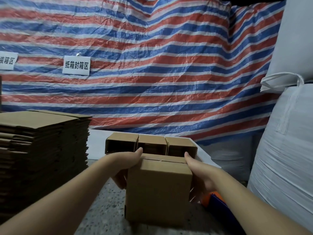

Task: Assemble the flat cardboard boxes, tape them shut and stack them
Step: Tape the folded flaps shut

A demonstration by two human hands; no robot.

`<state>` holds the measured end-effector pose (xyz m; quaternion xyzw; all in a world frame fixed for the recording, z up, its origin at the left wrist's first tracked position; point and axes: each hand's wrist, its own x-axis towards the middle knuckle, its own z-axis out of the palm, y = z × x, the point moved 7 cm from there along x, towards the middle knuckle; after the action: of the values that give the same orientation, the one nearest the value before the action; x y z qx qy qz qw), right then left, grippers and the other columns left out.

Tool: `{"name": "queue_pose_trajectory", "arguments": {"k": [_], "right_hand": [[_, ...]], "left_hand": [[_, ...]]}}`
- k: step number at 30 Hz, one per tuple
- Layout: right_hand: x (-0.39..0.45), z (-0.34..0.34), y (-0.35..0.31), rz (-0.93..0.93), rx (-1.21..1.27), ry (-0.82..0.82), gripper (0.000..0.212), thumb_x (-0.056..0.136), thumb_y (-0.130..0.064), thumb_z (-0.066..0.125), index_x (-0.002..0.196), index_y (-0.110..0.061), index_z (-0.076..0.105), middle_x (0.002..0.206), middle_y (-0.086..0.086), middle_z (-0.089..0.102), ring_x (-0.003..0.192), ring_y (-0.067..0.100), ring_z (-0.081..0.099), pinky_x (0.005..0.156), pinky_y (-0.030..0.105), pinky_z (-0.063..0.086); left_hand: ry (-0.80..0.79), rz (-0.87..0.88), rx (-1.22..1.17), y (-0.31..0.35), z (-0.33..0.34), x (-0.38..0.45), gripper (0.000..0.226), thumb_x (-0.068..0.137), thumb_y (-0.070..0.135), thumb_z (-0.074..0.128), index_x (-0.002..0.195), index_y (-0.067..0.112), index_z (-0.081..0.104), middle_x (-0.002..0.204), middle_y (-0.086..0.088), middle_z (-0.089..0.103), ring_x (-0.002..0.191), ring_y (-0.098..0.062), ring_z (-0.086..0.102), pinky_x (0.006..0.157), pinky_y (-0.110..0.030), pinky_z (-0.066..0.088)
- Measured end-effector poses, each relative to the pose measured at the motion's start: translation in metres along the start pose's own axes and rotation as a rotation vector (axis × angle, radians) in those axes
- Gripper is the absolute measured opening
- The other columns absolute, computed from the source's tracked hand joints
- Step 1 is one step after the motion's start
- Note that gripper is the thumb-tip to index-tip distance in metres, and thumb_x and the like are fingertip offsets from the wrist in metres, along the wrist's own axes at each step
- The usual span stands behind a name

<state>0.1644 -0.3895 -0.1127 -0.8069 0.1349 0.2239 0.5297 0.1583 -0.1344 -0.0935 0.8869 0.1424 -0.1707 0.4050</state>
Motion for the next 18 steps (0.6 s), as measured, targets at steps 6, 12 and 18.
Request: {"name": "queue_pose_trajectory", "arguments": {"k": [6, 12, 18], "right_hand": [[-0.021, -0.004, -0.042, -0.515, 0.273, 0.003, 0.062, 0.098, -0.067, 0.035, 0.127, -0.022, 0.065, 0.122, 0.015, 0.067, 0.11, 0.03, 0.06, 0.096, 0.046, 0.046], [-0.011, 0.015, -0.022, -0.751, 0.378, 0.011, 0.056, 0.094, -0.053, 0.055, 0.146, -0.033, 0.047, 0.139, -0.004, 0.061, 0.125, 0.015, 0.057, 0.113, 0.044, 0.04], [0.011, 0.048, 0.021, -0.665, 0.018, 0.235, 0.092, 0.094, -0.015, 0.069, 0.158, -0.04, 0.008, 0.161, -0.008, 0.029, 0.144, 0.019, 0.036, 0.106, 0.042, 0.045]], "left_hand": [[0.184, 0.374, -0.507, 0.027, -0.043, -0.005, 0.085, 0.088, 0.08, 0.034, 0.131, 0.009, 0.053, 0.13, -0.018, 0.058, 0.116, -0.036, 0.059, 0.104, -0.051, 0.046], [0.245, 0.591, -0.642, 0.007, -0.033, -0.002, 0.048, 0.088, 0.037, 0.07, 0.125, 0.011, 0.052, 0.127, -0.01, 0.06, 0.114, -0.023, 0.059, 0.107, -0.045, 0.043], [0.16, 0.569, -0.581, -0.045, 0.006, 0.015, 0.044, 0.088, 0.031, 0.07, 0.128, 0.031, 0.051, 0.115, 0.008, 0.065, 0.091, -0.006, 0.068, 0.065, -0.018, 0.054]]}}
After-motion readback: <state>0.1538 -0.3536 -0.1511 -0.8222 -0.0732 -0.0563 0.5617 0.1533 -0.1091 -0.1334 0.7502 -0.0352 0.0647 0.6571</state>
